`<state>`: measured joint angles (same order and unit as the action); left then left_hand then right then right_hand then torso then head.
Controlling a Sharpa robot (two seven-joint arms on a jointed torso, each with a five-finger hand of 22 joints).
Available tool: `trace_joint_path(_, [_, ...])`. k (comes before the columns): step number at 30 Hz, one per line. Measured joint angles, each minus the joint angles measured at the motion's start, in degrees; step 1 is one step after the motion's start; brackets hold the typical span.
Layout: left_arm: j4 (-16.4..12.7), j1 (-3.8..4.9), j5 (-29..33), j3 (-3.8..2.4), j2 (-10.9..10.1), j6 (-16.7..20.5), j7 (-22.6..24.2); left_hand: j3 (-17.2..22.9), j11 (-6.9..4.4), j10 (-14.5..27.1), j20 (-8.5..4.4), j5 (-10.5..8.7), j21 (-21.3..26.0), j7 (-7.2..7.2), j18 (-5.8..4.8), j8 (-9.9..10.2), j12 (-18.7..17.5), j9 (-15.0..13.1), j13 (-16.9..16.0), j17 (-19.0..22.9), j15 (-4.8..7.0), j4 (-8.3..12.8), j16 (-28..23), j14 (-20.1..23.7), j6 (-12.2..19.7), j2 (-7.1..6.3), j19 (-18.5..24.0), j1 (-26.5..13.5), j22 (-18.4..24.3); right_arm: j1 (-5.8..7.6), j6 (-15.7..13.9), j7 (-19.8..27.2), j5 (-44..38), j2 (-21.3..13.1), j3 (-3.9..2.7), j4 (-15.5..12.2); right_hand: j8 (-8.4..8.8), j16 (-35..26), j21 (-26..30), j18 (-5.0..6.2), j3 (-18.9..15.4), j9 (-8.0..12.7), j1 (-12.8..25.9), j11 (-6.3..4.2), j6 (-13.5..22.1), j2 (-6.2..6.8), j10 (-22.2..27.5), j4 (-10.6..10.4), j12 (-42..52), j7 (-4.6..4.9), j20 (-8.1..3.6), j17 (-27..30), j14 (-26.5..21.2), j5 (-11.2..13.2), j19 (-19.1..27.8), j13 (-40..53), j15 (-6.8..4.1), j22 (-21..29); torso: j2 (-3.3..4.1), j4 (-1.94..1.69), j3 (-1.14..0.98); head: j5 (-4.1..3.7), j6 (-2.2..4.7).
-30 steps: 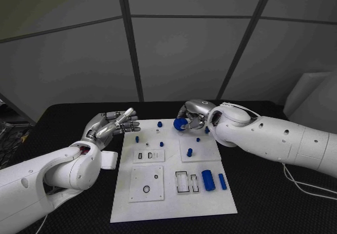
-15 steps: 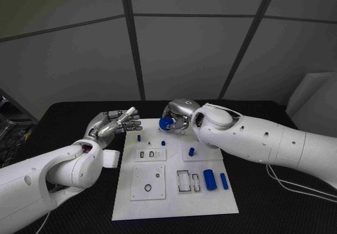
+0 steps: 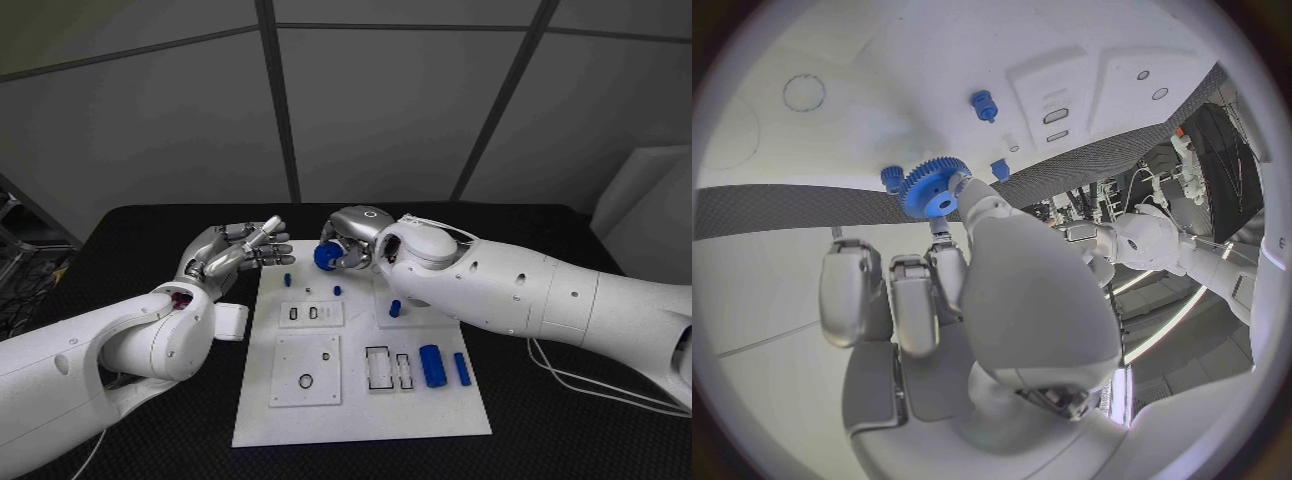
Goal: Assemble the parts on the task board
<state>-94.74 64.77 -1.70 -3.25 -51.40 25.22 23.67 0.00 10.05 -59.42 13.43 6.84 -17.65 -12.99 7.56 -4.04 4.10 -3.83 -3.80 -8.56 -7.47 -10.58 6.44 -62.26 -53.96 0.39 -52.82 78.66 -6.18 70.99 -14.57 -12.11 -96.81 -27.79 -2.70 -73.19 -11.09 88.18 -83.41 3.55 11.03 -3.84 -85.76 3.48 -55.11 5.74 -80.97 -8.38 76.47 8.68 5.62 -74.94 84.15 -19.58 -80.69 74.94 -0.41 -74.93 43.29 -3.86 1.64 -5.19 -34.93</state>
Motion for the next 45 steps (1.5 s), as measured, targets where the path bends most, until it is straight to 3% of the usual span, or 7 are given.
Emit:
trace_joint_path(22, [0.0,0.01,0.0,0.00,0.1,0.0,-0.1,0.0,0.00,0.0,0.00,0.00,0.0,0.00,-0.01,0.0,0.0,0.0,0.0,0.0,0.00,0.0,0.0,0.0,0.0,0.00,0.0,0.0,0.0,-0.41,2.7,0.2,-0.3,2.7,0.62,4.1,0.68,0.0,0.0,0.01,0.9,0.2,1.1,0.00,-0.1,0.40,0.0,-0.2,-0.2,-0.11,0.00,0.0,0.0,0.6,0.0,0.0,0.00,0.0,0.00,0.10,-0.09,0.09,-0.24])
trace_joint_path(25, [0.0,0.01,0.0,0.00,0.1,0.0,-0.1,0.0,0.00,0.0,0.00,0.00,0.0,0.00,0.00,0.0,0.0,0.0,0.0,0.0,0.00,0.0,-0.2,0.0,0.0,0.00,0.0,0.0,0.0,-0.41,2.9,0.2,-0.3,2.7,0.61,4.3,1.51,0.0,0.0,0.01,1.2,0.2,1.7,0.25,0.3,0.88,0.3,-0.4,-1.0,0.02,0.00,0.0,0.0,0.9,0.0,0.0,0.00,0.0,-0.01,0.10,-0.09,0.10,-0.27])
trace_joint_path(29, [0.0,0.01,0.0,0.00,0.1,0.0,-0.1,0.0,0.00,0.0,0.00,0.00,0.0,0.00,-0.01,0.0,0.0,0.0,0.0,0.0,0.00,0.0,-0.2,0.0,0.0,0.00,0.0,0.0,0.0,-0.50,3.4,0.2,-0.2,2.7,0.70,4.6,4.37,0.0,0.0,0.01,1.6,0.0,3.3,1.14,5.0,1.16,1.1,-0.5,-2.2,1.10,0.46,0.0,-0.2,3.4,0.0,-1.0,0.40,0.0,-0.01,0.10,-0.09,0.13,-0.28])
trace_joint_path(32, [0.0,0.01,0.0,0.00,0.1,0.0,-0.1,0.0,0.00,0.0,0.00,0.00,0.0,0.00,0.00,0.0,0.0,0.0,0.0,0.0,0.00,0.0,-0.2,0.0,0.0,0.00,0.0,0.0,0.0,-0.57,3.7,0.2,-0.1,2.7,0.72,4.7,5.43,0.0,0.0,0.01,0.8,0.1,5.0,1.35,6.1,1.96,1.4,-1.8,-2.5,1.50,0.84,0.0,-0.1,4.8,-0.2,-1.3,0.74,0.0,-0.01,0.10,-0.09,0.14,-0.23])
trace_joint_path(34, [0.0,0.01,0.0,0.00,0.1,0.0,-0.1,0.0,0.00,0.0,0.00,0.00,0.0,0.00,0.00,0.0,0.0,0.0,0.0,0.0,0.00,0.0,-0.2,0.0,0.0,0.00,0.0,0.0,0.0,-0.57,3.9,0.2,0.1,2.6,0.72,4.7,5.48,0.3,0.0,0.01,0.1,0.1,7.3,1.40,6.2,1.74,1.4,-3.6,-2.5,1.57,1.05,0.0,-0.2,4.9,0.0,-1.3,0.83,0.0,-0.01,0.11,-0.09,0.14,-0.19])
trace_joint_path(38, [0.0,0.01,0.0,0.00,0.1,0.0,-0.1,0.0,0.00,0.0,0.00,0.00,0.0,0.00,0.00,0.0,0.0,0.0,0.0,0.0,0.00,0.0,-0.2,0.0,0.0,0.00,0.0,0.0,0.0,-0.57,4.2,0.3,0.6,2.4,0.72,4.7,5.48,0.7,0.0,0.01,-0.9,-0.2,13.0,1.55,5.7,0.60,1.6,-7.9,-2.5,1.55,1.25,0.0,0.0,2.1,-0.2,-1.2,1.03,0.0,-0.01,0.12,-0.08,0.14,-0.16])
trace_joint_path(45, [0.0,0.01,0.0,0.00,0.1,0.0,-0.1,0.0,0.00,0.0,0.00,0.00,0.0,0.00,0.00,0.0,0.0,0.0,0.0,0.0,0.00,0.0,-0.2,0.0,0.0,0.00,0.0,0.0,0.0,-0.52,4.8,0.3,1.6,2.0,0.70,4.7,5.56,0.7,0.0,0.01,-1.0,-0.2,16.1,1.55,4.9,-0.48,1.6,-8.2,-2.5,1.44,1.25,0.0,0.0,0.3,-0.2,-0.8,1.03,0.0,-0.02,0.13,-0.09,0.14,-0.15])
